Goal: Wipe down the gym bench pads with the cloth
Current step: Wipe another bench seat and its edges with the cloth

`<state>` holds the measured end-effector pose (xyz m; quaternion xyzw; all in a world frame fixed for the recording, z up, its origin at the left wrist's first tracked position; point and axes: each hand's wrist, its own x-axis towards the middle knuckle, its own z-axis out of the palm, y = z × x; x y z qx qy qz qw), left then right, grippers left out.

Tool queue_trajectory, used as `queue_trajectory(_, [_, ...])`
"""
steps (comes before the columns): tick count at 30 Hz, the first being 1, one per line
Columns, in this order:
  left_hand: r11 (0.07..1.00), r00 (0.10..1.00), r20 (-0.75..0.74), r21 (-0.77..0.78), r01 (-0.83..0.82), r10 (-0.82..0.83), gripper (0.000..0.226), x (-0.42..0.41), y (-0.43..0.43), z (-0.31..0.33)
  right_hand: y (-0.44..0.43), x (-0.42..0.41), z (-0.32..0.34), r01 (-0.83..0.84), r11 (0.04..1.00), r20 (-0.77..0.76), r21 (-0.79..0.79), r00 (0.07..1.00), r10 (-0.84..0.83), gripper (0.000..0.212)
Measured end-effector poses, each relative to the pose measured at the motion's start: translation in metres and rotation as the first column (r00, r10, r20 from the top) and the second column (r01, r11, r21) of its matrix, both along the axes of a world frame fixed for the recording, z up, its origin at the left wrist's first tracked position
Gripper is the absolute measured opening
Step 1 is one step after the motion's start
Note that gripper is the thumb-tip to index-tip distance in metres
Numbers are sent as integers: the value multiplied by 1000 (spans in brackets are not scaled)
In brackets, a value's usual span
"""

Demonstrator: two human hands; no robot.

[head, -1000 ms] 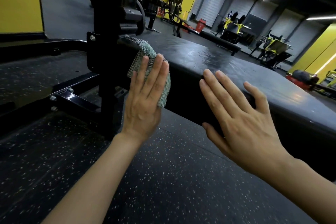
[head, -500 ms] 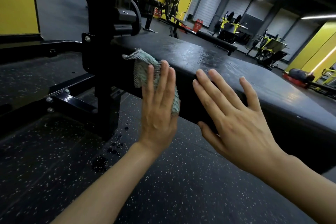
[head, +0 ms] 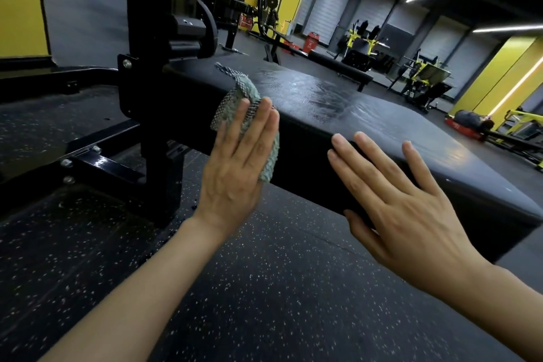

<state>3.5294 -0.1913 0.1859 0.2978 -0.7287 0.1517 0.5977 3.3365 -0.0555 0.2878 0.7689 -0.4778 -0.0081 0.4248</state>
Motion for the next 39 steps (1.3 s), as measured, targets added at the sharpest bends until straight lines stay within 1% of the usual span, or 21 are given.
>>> queue_trajectory(2, [1000, 999, -23, 17, -26, 27, 90, 5, -1, 4, 3, -5, 1, -1, 1000, -4, 5, 1000, 1, 73])
queue_trajectory(4, [998, 998, -67, 58, -15, 19, 87, 10, -3, 8, 6, -8, 1, 0, 1000, -4, 11, 1000, 0, 72])
queue_trajectory(7, [993, 990, -142, 113, 26, -10, 81, 4, -1, 10, 11, -13, 1, 8, 1000, 3, 14, 1000, -8, 72])
queue_trajectory(10, [987, 969, -243, 138, 85, -50, 65, -16, 8, 12, 15, -18, 1, 12, 1000, 15, 16, 1000, -12, 73])
queue_trajectory(13, [980, 954, -281, 128, 150, -109, 63, -34, 20, 13, 18, -22, 3, 6, 1000, 20, 25, 1000, -6, 74])
queue_trajectory(18, [981, 975, -151, 80, 177, -164, 75, -65, 43, 6, 19, -25, 4, -11, 1000, 18, 26, 1000, 11, 74])
queue_trajectory(20, [981, 978, -93, 47, 190, -185, 75, -81, 53, 5, 19, -26, 3, -17, 1000, 22, 24, 1000, 16, 74])
queue_trajectory(23, [983, 981, -69, 17, 183, -181, 80, -88, 54, 3, 20, -30, 4, -21, 1000, 18, 23, 1000, 21, 75])
queue_trajectory(24, [984, 983, -46, -6, 178, -178, 80, -85, 50, 3, 20, -31, 5, -23, 999, 16, 23, 1000, 23, 75])
queue_trajectory(27, [983, 984, 63, -73, 169, -164, 71, -67, 37, 1, 21, -34, 6, -31, 999, 10, 22, 999, 31, 74])
queue_trajectory(30, [984, 981, 134, -88, 152, -140, 68, -50, 31, 2, 23, -36, 8, -38, 999, 4, 14, 999, 38, 72])
queue_trajectory(33, [988, 982, 152, -82, 129, -115, 56, -38, 26, 2, 25, -38, 8, -36, 999, 6, 18, 999, 36, 72])
queue_trajectory(34, [990, 983, 146, -70, 123, -112, 55, -34, 25, 2, 26, -40, 9, -35, 999, 6, 20, 999, 35, 72])
queue_trajectory(37, [994, 988, 120, -31, 104, -100, 67, -29, 25, 3, 31, -45, 10, -23, 999, 12, 28, 1000, 22, 72])
queue_trajectory(39, [995, 992, 77, 5, 101, -101, 78, -34, 30, 5, 34, -48, 11, -14, 1000, 18, 28, 1000, 14, 71])
